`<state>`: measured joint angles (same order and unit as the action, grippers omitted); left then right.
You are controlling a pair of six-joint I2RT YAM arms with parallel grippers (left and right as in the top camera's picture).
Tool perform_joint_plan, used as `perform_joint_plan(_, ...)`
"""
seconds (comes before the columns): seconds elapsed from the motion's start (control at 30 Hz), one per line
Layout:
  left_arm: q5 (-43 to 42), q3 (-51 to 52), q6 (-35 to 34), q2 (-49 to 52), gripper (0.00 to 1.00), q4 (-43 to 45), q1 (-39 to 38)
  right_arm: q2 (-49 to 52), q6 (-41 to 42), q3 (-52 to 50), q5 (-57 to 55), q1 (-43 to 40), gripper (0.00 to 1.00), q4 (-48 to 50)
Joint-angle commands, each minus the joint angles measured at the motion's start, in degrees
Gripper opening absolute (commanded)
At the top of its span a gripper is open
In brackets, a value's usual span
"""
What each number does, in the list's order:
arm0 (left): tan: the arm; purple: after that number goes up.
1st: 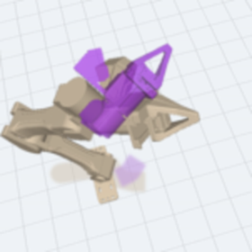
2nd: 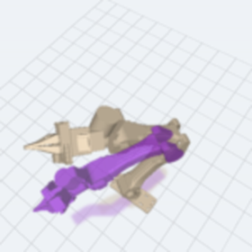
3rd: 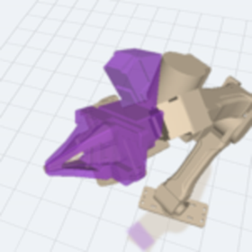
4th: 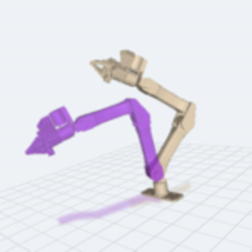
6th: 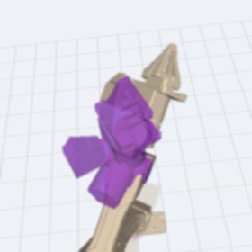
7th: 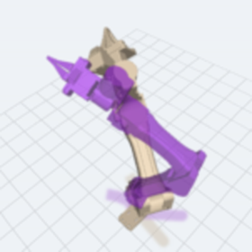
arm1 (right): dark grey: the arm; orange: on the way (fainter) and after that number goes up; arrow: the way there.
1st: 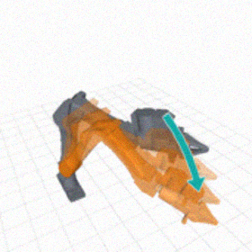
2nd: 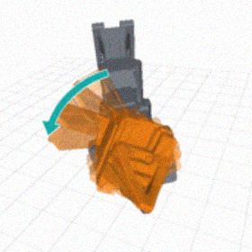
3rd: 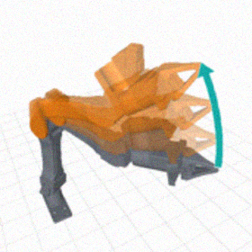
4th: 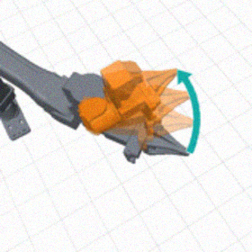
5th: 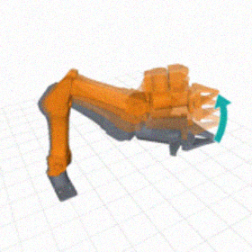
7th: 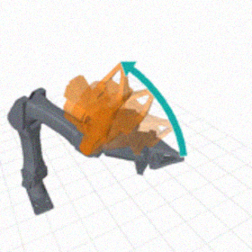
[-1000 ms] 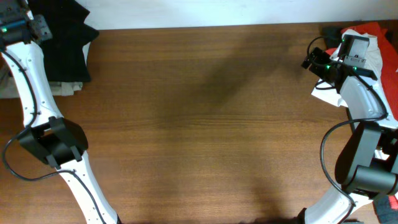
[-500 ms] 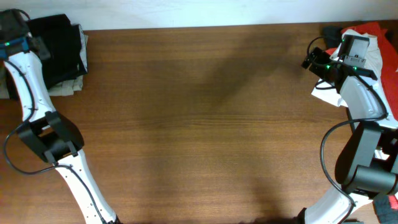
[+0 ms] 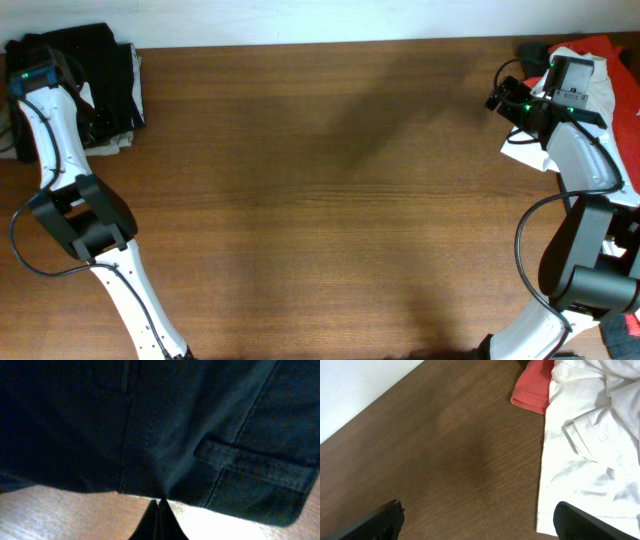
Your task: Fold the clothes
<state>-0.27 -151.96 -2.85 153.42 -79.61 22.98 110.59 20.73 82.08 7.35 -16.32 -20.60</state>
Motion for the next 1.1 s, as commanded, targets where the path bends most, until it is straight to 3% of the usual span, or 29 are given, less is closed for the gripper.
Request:
perform_joint_plan(0.0,-9.5,-2.1,-0.6,-9.5,0.08,-1.9,-1.2,-0.7,-0.1,0.6,-0.3,-0.2,0.99,0.2)
perform_joint_plan(0.07,-21.7,-2.1,-0.6,-12.5,0.18,-2.6,-2.3,-0.7,-0.1,0.6,-0.3,-0.2,0.99,0.2)
perform_joint_plan(0.2,-22.5,-2.1,-0.1,-14.2,0.42,-4.9,-7.7,-0.7,-0.1,0.6,-0.1,-0.2,0.99,1.7)
perform_joint_plan(0.23,-22.4,-2.1,-0.1,-14.2,0.58,-4.8,-8.8,-0.7,0.0,0.6,0.0,-0.2,0.99,1.7)
perform_joint_plan(0.27,-22.4,-1.9,-0.1,-14.2,0.99,-4.0,-10.0,-0.7,-0.1,0.6,1.6,-0.2,0.99,-0.5)
perform_joint_plan(0.4,-22.4,-1.9,-0.2,-14.2,0.99,-3.6,-11.6,-4.0,-1.9,0.6,16.2,-1.5,0.99,-9.4)
perform_joint_plan(0.6,-22.4,-1.9,-0.2,-14.2,0.99,-3.6,-11.6,-24.3,-7.8,0.6,11.5,-2.1,0.99,-29.1)
perform_joint_plan(0.73,-22.4,-1.9,-0.2,-14.2,0.99,-3.6,-11.6,-28.9,-7.8,0.6,11.7,-2.1,0.99,-41.0)
perform_joint_plan(0.9,-22.4,-1.9,-0.2,-14.2,0.99,-3.6,-11.6,-28.6,-11.5,0.6,10.8,-2.1,0.99,-48.2)
perform_joint_plan(1.0,-22.4,-1.9,-0.2,-14.2,0.99,-3.6,-11.6,-28.6,-11.5,0.6,15.6,-1.9,0.99,-44.3)
perform_joint_plan(1.07,-22.4,-1.9,-0.2,-14.2,0.99,-3.6,-11.6,-29.4,-16.4,-0.2,15.1,1.1,0.99,-42.3)
